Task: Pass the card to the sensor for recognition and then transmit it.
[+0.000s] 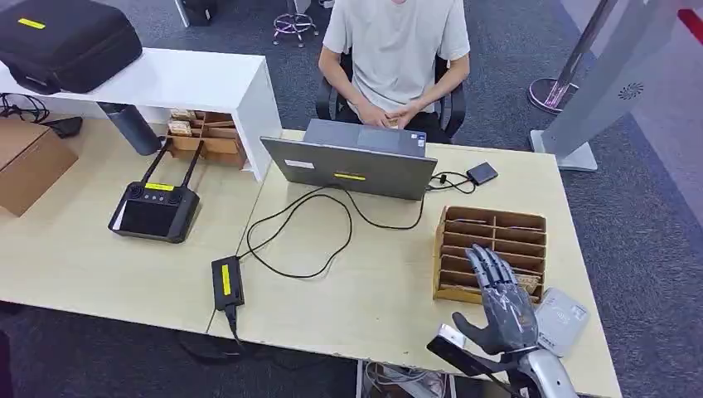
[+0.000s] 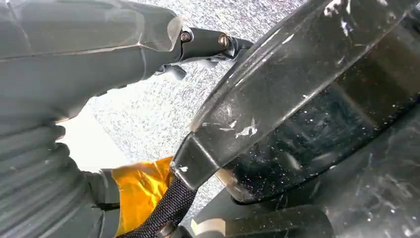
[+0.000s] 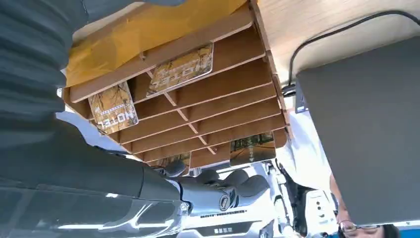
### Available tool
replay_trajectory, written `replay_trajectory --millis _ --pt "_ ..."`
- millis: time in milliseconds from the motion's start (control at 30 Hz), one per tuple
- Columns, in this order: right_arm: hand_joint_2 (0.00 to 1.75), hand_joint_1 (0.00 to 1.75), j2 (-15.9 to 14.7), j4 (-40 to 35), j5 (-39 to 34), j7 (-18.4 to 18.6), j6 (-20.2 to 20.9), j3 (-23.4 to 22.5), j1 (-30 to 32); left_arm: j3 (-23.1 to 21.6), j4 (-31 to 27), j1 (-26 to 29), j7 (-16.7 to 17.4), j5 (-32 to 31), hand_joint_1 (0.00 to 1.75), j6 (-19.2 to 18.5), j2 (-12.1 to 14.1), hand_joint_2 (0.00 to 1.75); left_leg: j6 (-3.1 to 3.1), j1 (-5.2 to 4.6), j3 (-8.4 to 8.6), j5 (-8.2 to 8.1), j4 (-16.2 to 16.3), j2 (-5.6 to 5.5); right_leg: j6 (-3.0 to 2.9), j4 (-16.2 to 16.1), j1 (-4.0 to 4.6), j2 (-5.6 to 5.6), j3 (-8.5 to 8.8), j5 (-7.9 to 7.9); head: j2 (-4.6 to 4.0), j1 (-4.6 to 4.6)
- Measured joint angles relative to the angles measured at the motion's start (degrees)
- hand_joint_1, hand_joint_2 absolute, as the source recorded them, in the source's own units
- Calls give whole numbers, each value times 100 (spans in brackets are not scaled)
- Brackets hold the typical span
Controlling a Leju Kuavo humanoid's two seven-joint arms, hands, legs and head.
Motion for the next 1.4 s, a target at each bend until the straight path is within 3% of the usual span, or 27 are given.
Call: replay_trajectory --millis 533,1367,1400 --pt "175 0 0 -18 -48 2 22 94 -3 0 0 2 -5 15 0 -4 2 175 0 0 0 0 0 0 0 0 0 0 0 0 0 0" --pt "175 0 0 586 33 127 -68 208 -92 -9 0 2 -4 85 0 -4 7 175 0 0 0 0 0 0 0 0 0 0 0 0 0 0" --pt "175 173 0 594 33 127 -70 208 -92 -9 0 2 -5 92 0 -4 7 175 0 0 0 0 0 0 0 0 0 0 0 0 0 0"
